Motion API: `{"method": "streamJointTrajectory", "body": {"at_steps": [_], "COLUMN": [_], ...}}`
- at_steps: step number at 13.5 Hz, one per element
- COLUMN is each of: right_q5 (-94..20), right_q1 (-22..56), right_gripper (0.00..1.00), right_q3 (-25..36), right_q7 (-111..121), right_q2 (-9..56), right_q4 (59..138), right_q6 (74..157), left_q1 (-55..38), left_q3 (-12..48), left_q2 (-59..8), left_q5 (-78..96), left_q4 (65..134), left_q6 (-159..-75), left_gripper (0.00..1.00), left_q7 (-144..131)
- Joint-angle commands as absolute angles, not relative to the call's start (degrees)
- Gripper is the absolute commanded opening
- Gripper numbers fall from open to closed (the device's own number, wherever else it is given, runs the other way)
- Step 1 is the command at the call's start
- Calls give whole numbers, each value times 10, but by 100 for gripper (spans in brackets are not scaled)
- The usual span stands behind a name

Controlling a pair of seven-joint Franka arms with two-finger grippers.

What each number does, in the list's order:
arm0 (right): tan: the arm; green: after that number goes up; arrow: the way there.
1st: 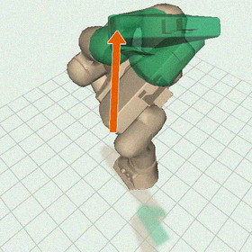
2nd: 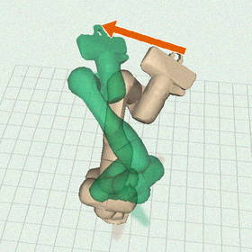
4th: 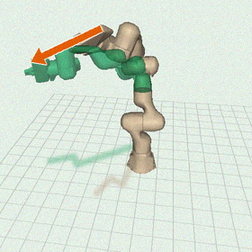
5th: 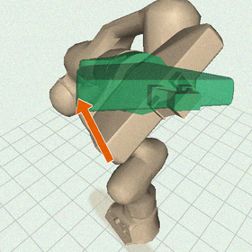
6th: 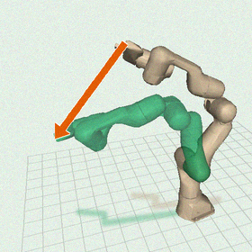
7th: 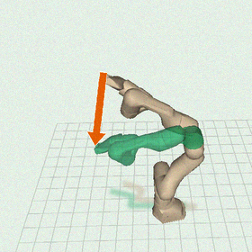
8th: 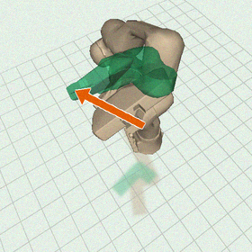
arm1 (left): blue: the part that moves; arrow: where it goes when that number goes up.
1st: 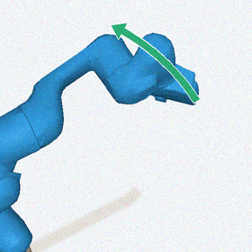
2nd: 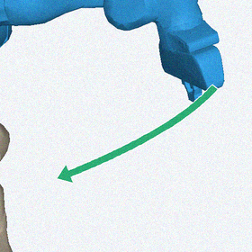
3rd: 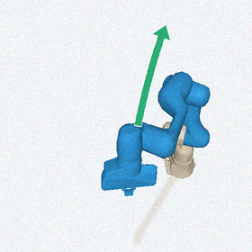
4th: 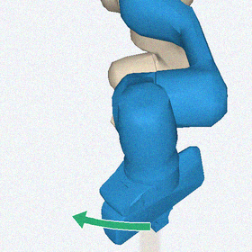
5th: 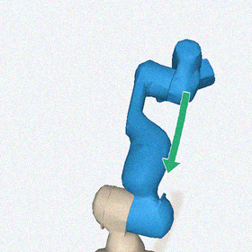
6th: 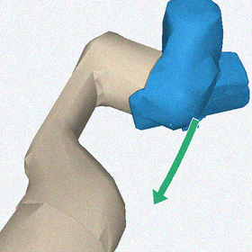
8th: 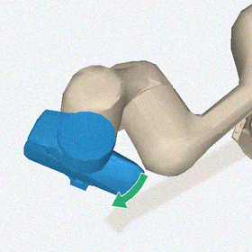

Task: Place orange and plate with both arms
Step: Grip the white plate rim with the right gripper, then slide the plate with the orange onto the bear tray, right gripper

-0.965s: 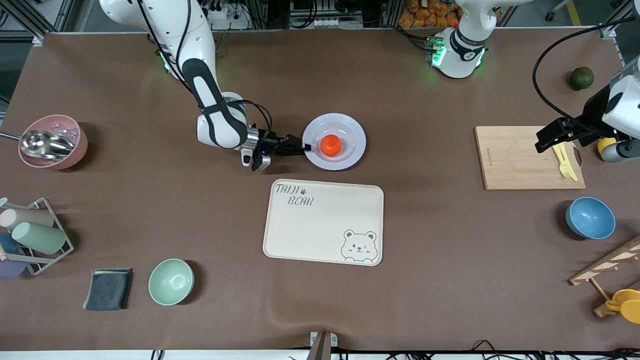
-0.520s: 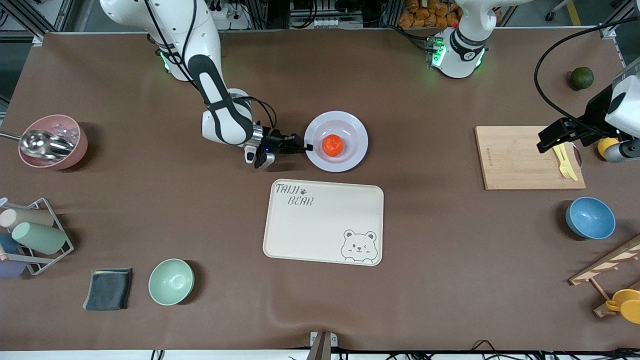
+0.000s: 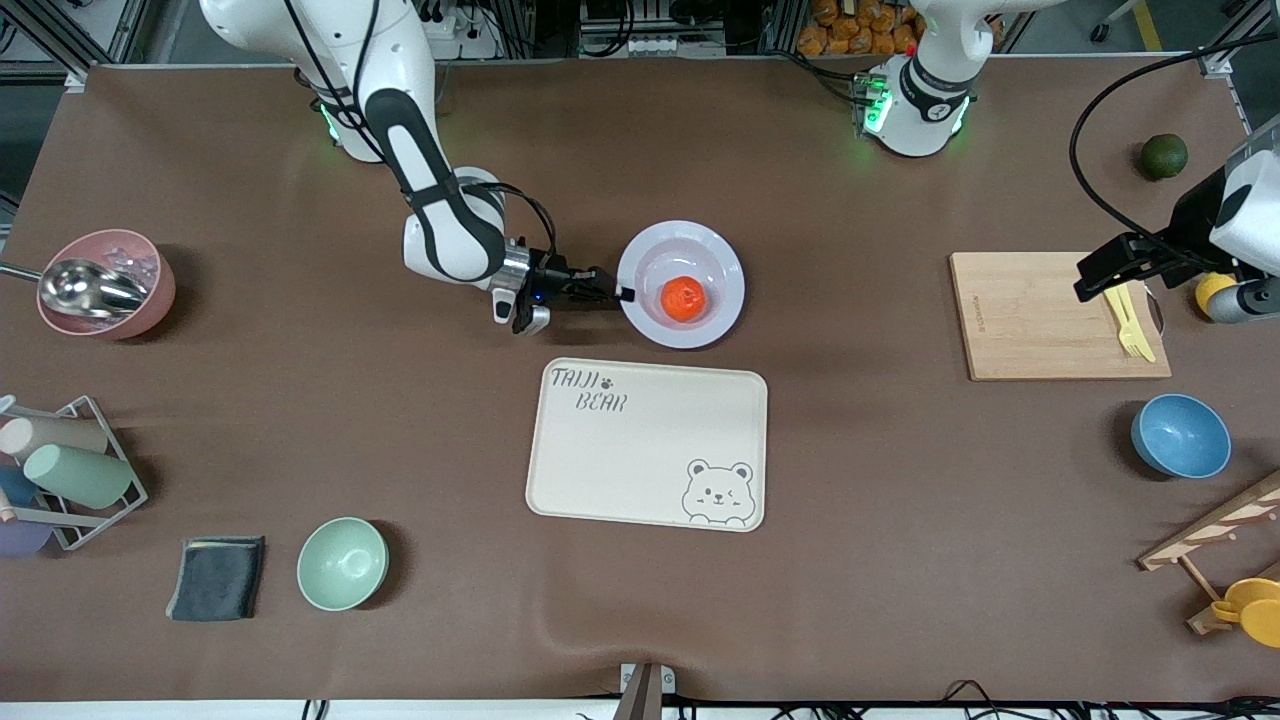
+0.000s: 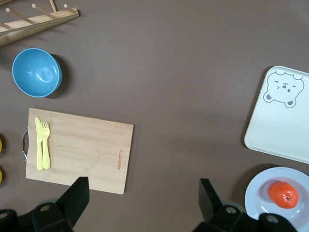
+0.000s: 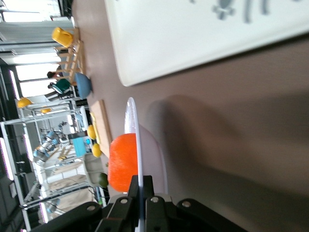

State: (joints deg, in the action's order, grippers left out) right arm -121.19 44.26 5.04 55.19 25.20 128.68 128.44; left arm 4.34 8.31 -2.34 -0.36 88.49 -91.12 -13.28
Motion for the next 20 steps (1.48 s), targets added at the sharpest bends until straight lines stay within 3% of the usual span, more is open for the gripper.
{"method": "streamJointTrajectory", "body": {"at_steps": [1,6,12,20], "right_q5": [-1246,-1253,-1240,-1237], "right_q1": [451,423,324,330], "right_gripper": [0,0,0,0], "right_q3": [54,57,57,57], "right_q7": [532,526,529,597], "right_q2": [220,226,375,431], "right_q4": [1298,1251,1053,1034], "right_q6": [1292,1295,1285,1289], "left_q1": [45,45,43,41], "left_q3": [82,80,83,92], "left_q2": [-11,-8,-6,-11], "left_q5": [4,5,4,7], "left_q4": [891,890,890,896], "left_q6": [-904,-904,-904,-909], "left_gripper": [100,100,100,100], "left_q7": [-129,-142,-141,-143]}}
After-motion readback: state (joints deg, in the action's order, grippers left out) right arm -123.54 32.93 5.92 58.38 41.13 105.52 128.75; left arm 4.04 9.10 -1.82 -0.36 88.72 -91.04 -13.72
